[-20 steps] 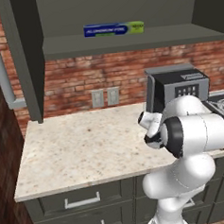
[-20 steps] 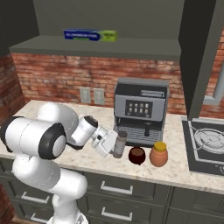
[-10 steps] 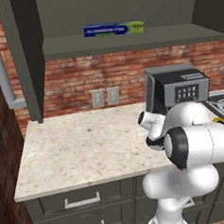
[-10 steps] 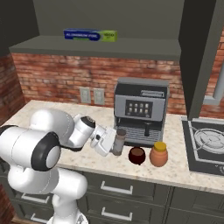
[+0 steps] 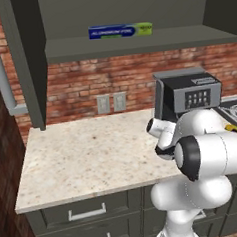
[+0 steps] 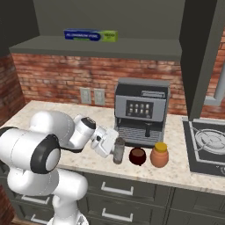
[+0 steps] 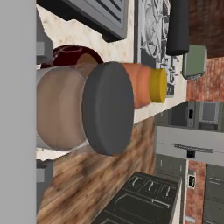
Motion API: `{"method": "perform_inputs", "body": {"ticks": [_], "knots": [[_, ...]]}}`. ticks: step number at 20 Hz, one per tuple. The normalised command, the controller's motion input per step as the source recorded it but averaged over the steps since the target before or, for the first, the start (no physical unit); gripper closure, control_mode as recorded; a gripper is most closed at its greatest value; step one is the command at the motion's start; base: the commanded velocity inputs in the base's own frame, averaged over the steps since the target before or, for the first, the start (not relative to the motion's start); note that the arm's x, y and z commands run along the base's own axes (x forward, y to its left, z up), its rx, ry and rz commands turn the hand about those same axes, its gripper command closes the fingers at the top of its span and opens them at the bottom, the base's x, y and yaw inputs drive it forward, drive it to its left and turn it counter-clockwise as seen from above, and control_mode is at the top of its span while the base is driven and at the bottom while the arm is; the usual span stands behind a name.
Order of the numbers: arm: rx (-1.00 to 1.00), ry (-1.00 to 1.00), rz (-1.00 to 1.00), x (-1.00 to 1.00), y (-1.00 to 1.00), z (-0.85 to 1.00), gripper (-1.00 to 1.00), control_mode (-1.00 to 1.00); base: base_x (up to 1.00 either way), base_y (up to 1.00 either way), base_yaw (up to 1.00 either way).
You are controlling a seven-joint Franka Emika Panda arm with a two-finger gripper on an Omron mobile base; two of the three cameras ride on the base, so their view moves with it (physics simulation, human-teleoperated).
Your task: Pick the cinnamon and honey bottle from the cabinet and place them next to the mug.
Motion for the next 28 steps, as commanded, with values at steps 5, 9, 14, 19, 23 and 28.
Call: {"method": "perform_inputs", "body": {"ticks": [5, 9, 14, 19, 23, 28], "knots": [[0.0, 0.0, 0.0, -0.02, 0.0, 0.0, -1.0, -1.0, 0.0, 0.0, 0.0], [0.0, 0.0, 0.0, -0.06, 0.01, 0.02, -1.0, -1.0, 0.0, 0.0, 0.0], [-0.02, -0.07, 0.0, 0.0, 0.15, 0.25, -1.0, -1.0, 0.0, 0.0, 0.0], [0.0, -0.03, 0.0, 0.0, 0.15, 0.29, -1.0, -1.0, 0.0, 0.0, 0.0], [0.0, -0.07, 0.0, -0.13, 0.06, 0.51, -1.0, -1.0, 0.0, 0.0, 0.0], [0.0, -0.03, 0.0, -0.26, 0.0, 0.7, -1.0, -1.0, 0.0, 0.0, 0.0]]}}
